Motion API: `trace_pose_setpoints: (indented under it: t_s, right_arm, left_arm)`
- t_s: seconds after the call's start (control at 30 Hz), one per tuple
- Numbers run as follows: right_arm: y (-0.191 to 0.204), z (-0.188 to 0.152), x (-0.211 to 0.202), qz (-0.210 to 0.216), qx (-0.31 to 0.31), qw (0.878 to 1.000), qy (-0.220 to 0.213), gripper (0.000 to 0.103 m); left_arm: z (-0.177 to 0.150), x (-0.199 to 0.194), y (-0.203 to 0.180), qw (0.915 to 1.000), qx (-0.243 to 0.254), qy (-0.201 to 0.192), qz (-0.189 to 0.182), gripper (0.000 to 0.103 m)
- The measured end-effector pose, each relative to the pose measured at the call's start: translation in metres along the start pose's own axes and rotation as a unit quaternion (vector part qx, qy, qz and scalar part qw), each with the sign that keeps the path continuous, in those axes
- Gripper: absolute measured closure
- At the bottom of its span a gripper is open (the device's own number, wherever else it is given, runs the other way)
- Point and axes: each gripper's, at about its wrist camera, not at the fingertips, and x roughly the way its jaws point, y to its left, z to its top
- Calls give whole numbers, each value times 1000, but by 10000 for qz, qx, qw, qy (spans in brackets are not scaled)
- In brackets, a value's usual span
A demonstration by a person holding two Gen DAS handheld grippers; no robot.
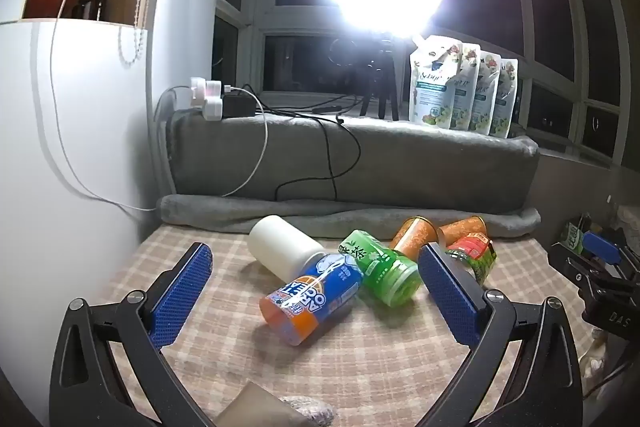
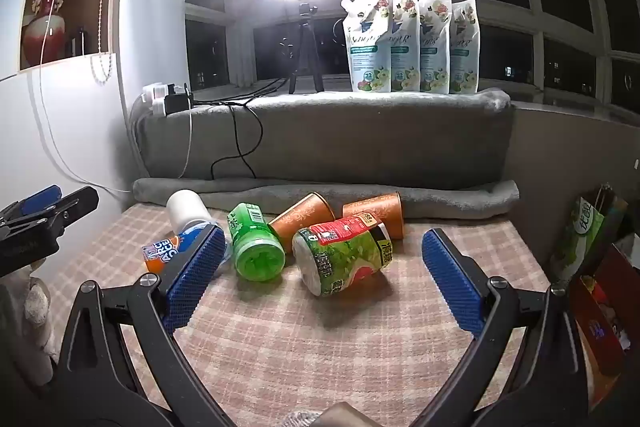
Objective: Flip cup upright
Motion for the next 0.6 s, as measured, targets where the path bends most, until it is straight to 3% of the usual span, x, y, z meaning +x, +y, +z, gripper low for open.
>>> trace_pose_setpoints:
  t_s: [0.6]
  right_arm:
    - [-2,-2,4,2,71,9999,85,2]
  left_arm:
    - [-3,4,-3,9999,-26,114,-40,1]
